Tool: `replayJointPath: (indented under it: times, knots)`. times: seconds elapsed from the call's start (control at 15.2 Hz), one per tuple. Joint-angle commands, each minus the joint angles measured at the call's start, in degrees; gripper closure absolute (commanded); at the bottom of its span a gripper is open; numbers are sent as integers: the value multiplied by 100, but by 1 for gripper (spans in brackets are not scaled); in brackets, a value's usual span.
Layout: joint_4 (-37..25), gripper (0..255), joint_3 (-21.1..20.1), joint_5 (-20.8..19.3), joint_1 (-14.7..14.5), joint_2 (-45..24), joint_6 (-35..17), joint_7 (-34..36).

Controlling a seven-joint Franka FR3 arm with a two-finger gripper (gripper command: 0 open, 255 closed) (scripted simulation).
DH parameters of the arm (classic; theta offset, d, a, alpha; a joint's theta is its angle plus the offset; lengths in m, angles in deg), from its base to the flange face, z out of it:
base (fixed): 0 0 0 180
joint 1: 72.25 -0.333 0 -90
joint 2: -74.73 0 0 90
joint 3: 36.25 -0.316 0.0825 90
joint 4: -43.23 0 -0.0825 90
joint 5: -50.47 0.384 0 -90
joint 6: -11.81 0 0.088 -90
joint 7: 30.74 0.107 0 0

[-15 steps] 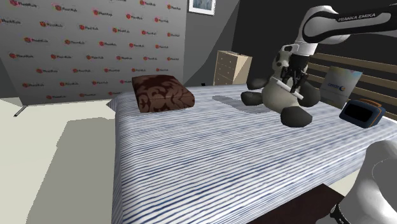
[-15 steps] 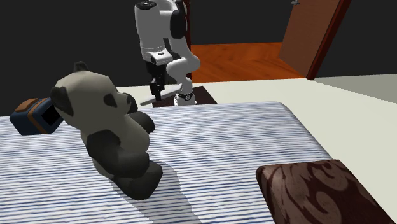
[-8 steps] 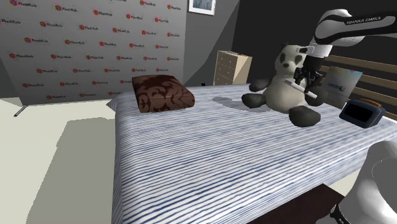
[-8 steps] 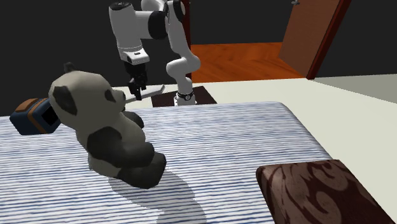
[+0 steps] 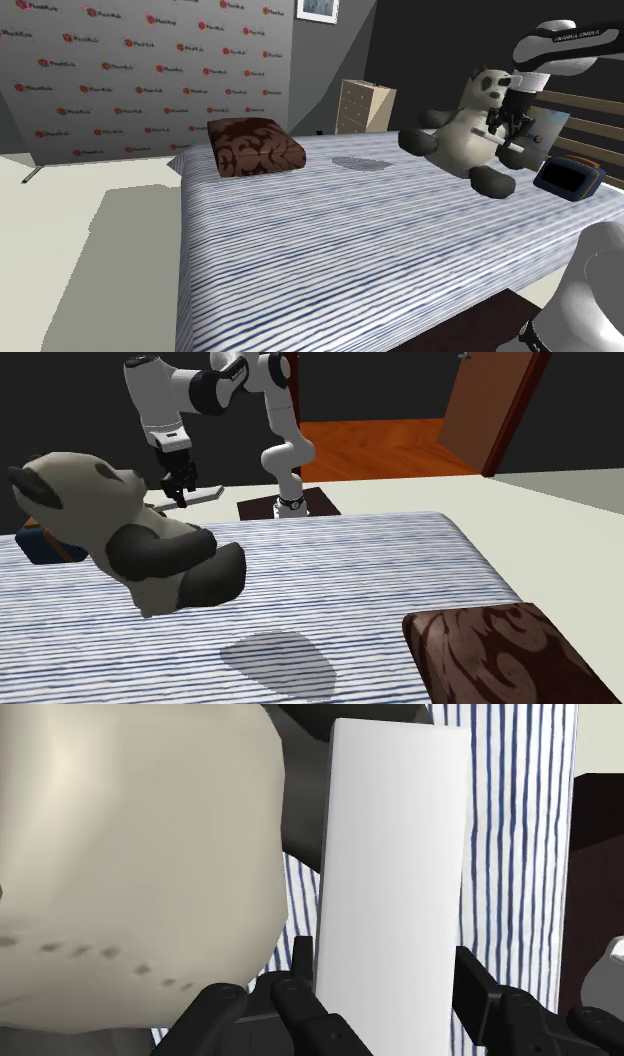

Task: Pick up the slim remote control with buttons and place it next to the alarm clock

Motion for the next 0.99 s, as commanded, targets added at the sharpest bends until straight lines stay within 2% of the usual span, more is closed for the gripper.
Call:
replayJointPath:
  times: [0.0, 0.2, 0.33, 0.4, 0.53, 0.73, 0.92]
  knots:
    - [-219, 255, 411, 162, -35, -247, -5, -448]
    - [-602, 255, 1187, 687, -176, -868, -23, -1226]
    - [-901, 255, 1843, 1468, -187, -1672, 1, -2026]
    - [-1076, 255, 2012, 2029, 62, -2231, 69, -2530]
    - [-1463, 255, 1759, 2751, 954, -2972, 257, -3213]
    - [-2115, 255, 1247, 3370, 2188, -3672, 548, -3838]
    - [-2882, 255, 848, 3868, 3268, -4292, 879, -4289]
